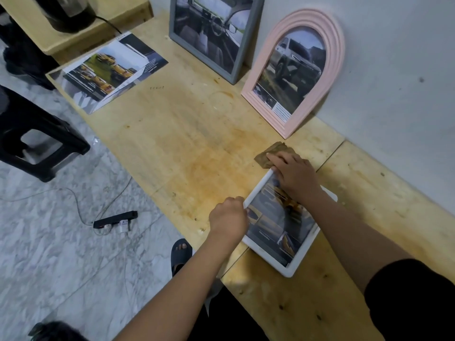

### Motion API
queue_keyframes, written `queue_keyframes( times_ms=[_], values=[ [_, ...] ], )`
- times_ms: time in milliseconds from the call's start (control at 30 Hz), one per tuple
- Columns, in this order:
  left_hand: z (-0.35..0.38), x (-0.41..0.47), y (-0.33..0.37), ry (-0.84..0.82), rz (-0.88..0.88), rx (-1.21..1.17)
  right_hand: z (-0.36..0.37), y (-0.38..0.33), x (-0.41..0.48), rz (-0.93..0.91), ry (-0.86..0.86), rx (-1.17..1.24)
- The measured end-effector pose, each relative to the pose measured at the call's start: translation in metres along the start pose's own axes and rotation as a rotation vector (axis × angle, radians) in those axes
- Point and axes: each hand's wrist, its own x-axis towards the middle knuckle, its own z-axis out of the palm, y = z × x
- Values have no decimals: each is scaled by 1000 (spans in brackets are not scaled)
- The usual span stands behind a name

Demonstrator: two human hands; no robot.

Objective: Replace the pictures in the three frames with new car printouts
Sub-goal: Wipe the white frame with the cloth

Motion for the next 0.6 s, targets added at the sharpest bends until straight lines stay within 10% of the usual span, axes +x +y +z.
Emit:
queue_keyframes(
  times_ms=[600],
  values=[
    [-9,0,7,9,-32,31,-25,22,-73,446,-76,-127]
  ],
)
